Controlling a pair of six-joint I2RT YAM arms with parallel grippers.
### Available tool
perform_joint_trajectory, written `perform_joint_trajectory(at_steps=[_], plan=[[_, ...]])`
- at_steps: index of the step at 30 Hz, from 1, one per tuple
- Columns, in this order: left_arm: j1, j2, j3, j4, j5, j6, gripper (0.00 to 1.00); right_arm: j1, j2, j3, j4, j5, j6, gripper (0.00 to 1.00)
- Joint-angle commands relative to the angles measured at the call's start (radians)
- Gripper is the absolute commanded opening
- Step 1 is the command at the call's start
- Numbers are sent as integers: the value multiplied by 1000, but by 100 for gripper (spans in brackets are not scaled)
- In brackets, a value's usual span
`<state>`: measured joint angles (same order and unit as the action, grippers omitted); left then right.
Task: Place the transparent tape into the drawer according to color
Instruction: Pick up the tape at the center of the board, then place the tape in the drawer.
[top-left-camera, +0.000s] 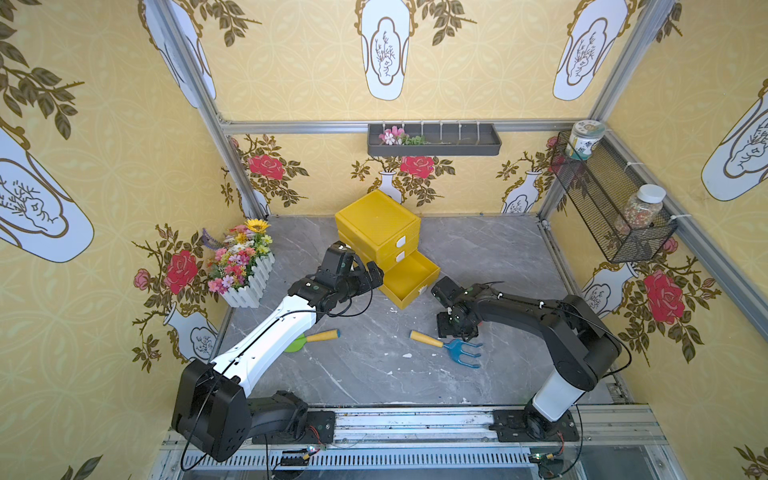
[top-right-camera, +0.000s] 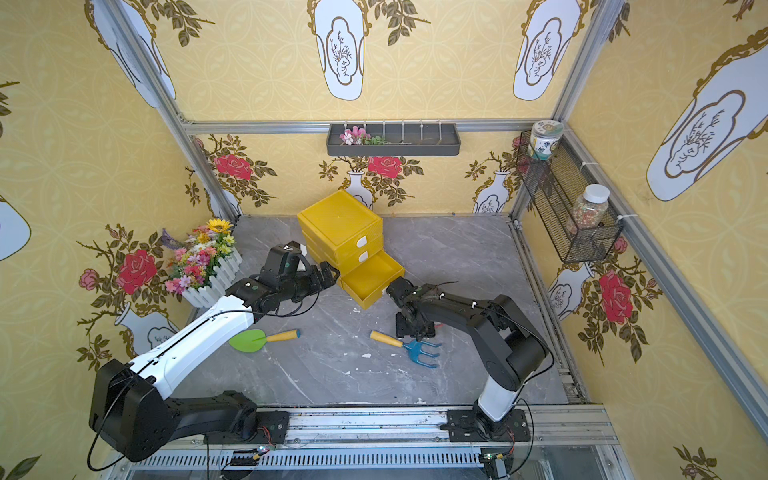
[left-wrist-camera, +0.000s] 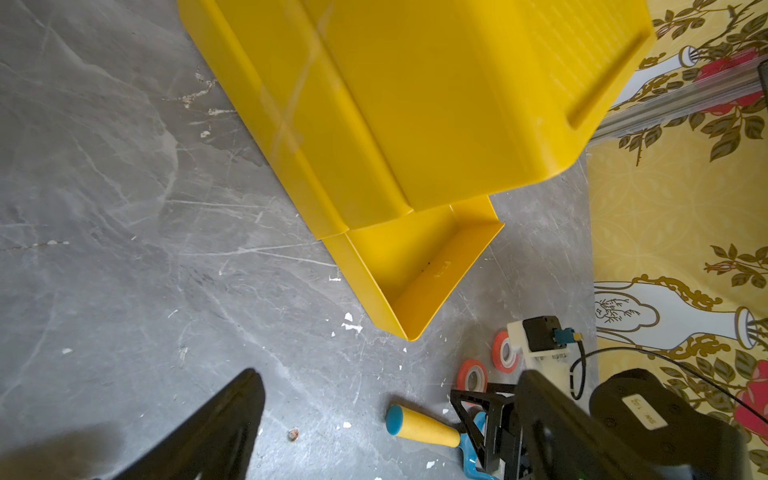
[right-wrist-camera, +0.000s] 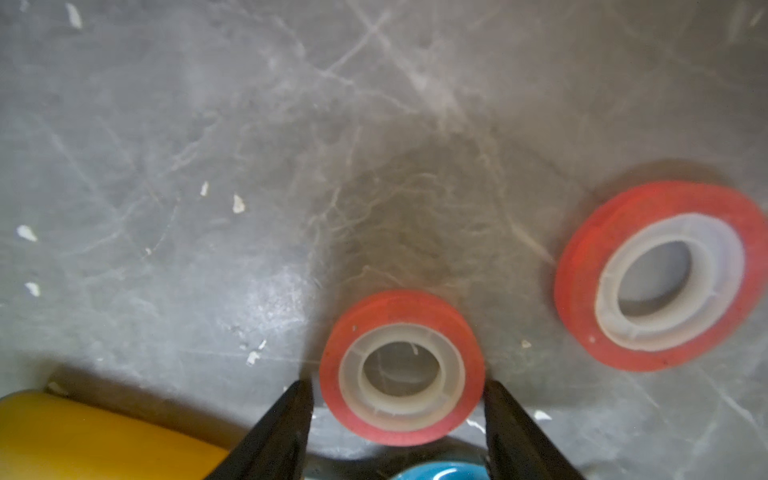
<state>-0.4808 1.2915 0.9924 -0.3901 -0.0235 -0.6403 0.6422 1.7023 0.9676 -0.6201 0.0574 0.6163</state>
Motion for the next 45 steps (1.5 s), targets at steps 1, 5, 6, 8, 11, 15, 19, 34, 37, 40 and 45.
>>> perform_joint_trajectory(at_steps=[1, 5, 6, 8, 11, 15, 19, 34, 37, 40, 45], plan=[[1, 4, -9, 15, -3, -1, 100, 4, 10, 1, 14, 14, -7, 65], [1, 11, -9, 14, -1, -1, 100, 3, 21, 5, 35, -1, -10, 63], [1, 12, -9, 14, -1, -1, 100, 3, 24, 7, 35, -2, -10, 62], [1, 12, -10, 14, 0, -1, 100, 3, 27, 10, 37, 0, -11, 59], [1, 12, -9, 14, 0, -1, 100, 4, 28, 11, 43, 0, -13, 57], [1, 14, -13, 12, 2, -1, 100, 3, 26, 14, 54, -2, -15, 54], [1, 12, -15, 8, 0, 0, 100, 1, 11, 20, 59, 3, -17, 54], [1, 12, -28, 2, -4, 0, 100, 26, -125, 116, -38, 37, -35, 53], [1, 9, -35, 2, -4, -2, 100, 27, -122, 184, -34, 25, -49, 53], [1, 4, -44, 6, 0, -6, 100, 28, -72, 286, -14, 26, -82, 53], [1, -5, -58, 1, 2, -11, 100, 24, 65, 436, 92, 10, -138, 53]])
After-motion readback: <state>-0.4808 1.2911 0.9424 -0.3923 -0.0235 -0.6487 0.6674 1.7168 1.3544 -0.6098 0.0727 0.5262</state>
